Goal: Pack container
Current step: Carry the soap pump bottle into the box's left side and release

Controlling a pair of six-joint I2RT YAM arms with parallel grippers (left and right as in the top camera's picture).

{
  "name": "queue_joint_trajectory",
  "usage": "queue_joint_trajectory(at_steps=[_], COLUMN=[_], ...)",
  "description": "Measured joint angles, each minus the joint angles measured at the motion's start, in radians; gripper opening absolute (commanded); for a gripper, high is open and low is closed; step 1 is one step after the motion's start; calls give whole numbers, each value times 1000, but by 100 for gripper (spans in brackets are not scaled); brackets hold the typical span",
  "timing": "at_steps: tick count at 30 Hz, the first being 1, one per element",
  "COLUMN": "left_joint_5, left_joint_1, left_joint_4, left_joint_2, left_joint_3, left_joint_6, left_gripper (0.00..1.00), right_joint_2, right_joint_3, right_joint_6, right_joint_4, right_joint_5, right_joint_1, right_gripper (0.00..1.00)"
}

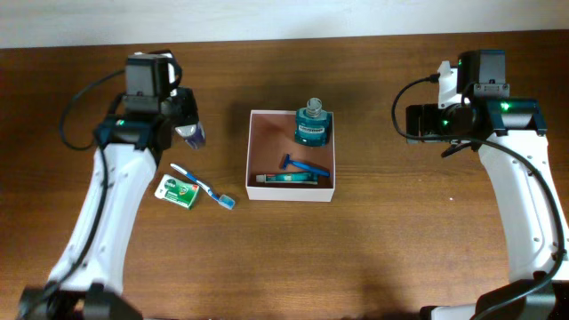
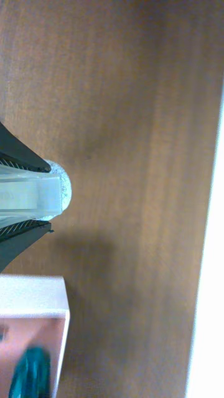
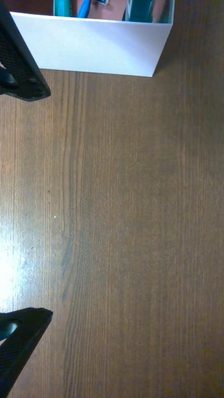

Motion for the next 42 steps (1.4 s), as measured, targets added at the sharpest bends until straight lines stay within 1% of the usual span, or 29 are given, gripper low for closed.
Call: queue_joint_trajectory(at_steps=[2,3,11,19,30,37,42], left_joint_5=[24,40,182,232,245,244,237], left_joint_1=[-2,-4,-51,-156,-285,-289,-289], left_joint_4=[0,0,35,74,110,130,152], left_joint_2=[-35,-51,-86,-86,-55,32,57], left_joint_3=[0,0,0,0,0,0,0], left_joint_6=[0,0,0,8,163,246,265], left_gripper=[11,11,11,11,12,12,13], right_joint_2=[0,0,0,0,0,0,0], right_joint_3=[0,0,0,0,0,0,0], right_joint_6=[0,0,0,0,-1,0,0], right_joint_4=[0,0,0,0,0,0,0], right_joint_5=[0,0,0,0,0,0,0], right_joint_1=[0,0,0,0,0,0,0], right_gripper=[99,98,98,99,98,98,98])
